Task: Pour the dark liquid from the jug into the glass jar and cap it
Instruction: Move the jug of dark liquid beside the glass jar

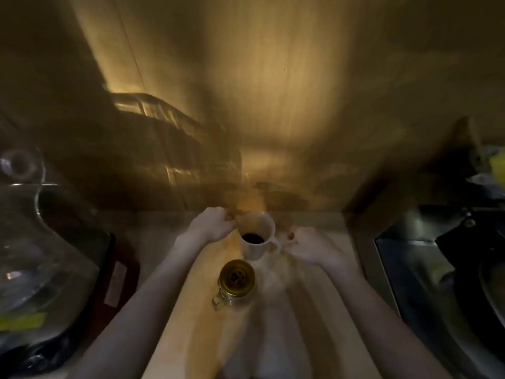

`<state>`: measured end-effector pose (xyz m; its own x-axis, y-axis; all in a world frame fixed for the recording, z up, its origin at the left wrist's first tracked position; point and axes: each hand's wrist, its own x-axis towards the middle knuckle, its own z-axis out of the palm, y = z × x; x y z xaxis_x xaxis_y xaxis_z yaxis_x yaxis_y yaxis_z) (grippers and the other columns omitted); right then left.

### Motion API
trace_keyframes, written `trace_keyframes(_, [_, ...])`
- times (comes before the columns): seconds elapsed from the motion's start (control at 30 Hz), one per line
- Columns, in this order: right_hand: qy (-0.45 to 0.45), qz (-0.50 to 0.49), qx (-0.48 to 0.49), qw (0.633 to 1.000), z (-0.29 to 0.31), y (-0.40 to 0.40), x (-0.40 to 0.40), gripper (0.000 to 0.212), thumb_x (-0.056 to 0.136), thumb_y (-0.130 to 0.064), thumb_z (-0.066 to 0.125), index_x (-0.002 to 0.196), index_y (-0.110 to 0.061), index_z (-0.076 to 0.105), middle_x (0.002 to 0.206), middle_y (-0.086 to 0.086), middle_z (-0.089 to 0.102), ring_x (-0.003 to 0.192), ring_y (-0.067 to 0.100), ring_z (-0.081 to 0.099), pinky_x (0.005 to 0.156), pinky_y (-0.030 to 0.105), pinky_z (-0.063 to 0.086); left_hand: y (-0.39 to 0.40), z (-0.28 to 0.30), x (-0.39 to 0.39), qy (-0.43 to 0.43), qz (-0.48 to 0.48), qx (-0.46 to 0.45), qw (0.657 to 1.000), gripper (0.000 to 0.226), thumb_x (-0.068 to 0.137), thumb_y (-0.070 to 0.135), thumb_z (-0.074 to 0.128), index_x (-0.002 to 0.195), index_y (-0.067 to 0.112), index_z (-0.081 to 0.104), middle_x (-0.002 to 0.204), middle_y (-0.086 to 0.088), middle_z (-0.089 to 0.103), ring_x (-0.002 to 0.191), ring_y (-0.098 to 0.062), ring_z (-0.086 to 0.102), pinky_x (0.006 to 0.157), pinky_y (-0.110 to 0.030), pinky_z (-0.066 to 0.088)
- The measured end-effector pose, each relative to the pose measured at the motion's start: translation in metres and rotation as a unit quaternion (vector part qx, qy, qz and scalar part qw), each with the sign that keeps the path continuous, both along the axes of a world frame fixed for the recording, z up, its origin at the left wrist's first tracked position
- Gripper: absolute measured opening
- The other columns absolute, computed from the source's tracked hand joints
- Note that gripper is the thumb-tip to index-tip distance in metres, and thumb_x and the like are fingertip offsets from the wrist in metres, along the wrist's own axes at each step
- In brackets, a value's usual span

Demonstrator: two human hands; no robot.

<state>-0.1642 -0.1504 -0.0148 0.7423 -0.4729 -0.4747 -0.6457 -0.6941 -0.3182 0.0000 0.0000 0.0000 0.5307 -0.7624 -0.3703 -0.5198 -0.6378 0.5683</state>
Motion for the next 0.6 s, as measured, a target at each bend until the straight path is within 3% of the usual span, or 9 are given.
trace_keyframes(0.1, [0.011, -0.024, 0.005, 1.0, -0.021, 0.004, -0.003, 0.046, 0.09, -0.039, 0.055, 0.125, -0.01, 0.052, 0.126, 0.013, 0.06, 0.114, 0.031, 0.057, 0.093, 0.037, 0.05, -0.005, -0.02, -0.001, -0.013, 0.009, 0.044, 0.999, 0.032, 0.085, 0.028, 0.042, 0.098, 0.008, 0.063, 0.105, -0.015, 0.064, 0.095, -0.03, 0.059, 0.081, -0.04, 0.05])
trace_keyframes(0.2, [-0.039, -0.058, 0.038, 0.997, -0.045, 0.01, -0.002, 0.056, 0.091, -0.039, 0.054, 0.137, -0.012, 0.037, 0.137, 0.011, 0.05, 0.124, 0.028, 0.049, 0.095, 0.036, 0.045, -0.009, -0.037, -0.007, -0.016, 0.016, 0.116, 0.993, 0.03, 0.088, 0.021, 0.04, 0.096, 0.001, 0.062, 0.098, -0.017, 0.061, 0.099, -0.032, 0.058, 0.077, -0.037, 0.044])
trace_keyframes(0.3, [-0.083, -0.115, 0.078, 0.987, -0.065, 0.018, 0.002, 0.057, 0.093, -0.031, 0.054, 0.142, -0.011, 0.032, 0.144, 0.01, 0.044, 0.127, 0.029, 0.046, 0.1, 0.039, 0.044, -0.012, -0.055, -0.009, 0.031, 0.031, 0.102, 0.994, 0.037, 0.087, 0.013, 0.045, 0.121, 0.002, 0.052, 0.124, -0.02, 0.056, 0.118, -0.03, 0.051, 0.091, -0.034, 0.04])
trace_keyframes(0.43, [-0.17, -0.163, 0.07, 0.969, -0.08, 0.034, 0.005, 0.039, 0.094, -0.015, 0.051, 0.132, -0.009, 0.044, 0.128, 0.014, 0.057, 0.114, 0.031, 0.055, 0.09, 0.039, 0.048, -0.015, -0.072, -0.013, 0.092, 0.084, 0.026, 0.992, 0.063, 0.082, 0.008, 0.05, 0.141, 0.009, 0.029, 0.145, -0.017, 0.039, 0.131, -0.03, 0.04, 0.103, -0.035, 0.035])
trace_keyframes(0.6, [-0.204, -0.19, 0.036, 0.96, -0.088, 0.037, 0.008, 0.018, 0.098, -0.012, 0.043, 0.111, -0.006, 0.054, 0.101, 0.016, 0.067, 0.091, 0.033, 0.063, 0.069, 0.034, 0.046, -0.02, -0.076, -0.019, 0.112, 0.1, -0.034, 0.988, 0.059, 0.081, 0.006, 0.053, 0.137, 0.013, 0.035, 0.141, -0.014, 0.045, 0.129, -0.029, 0.041, 0.098, -0.031, 0.034])
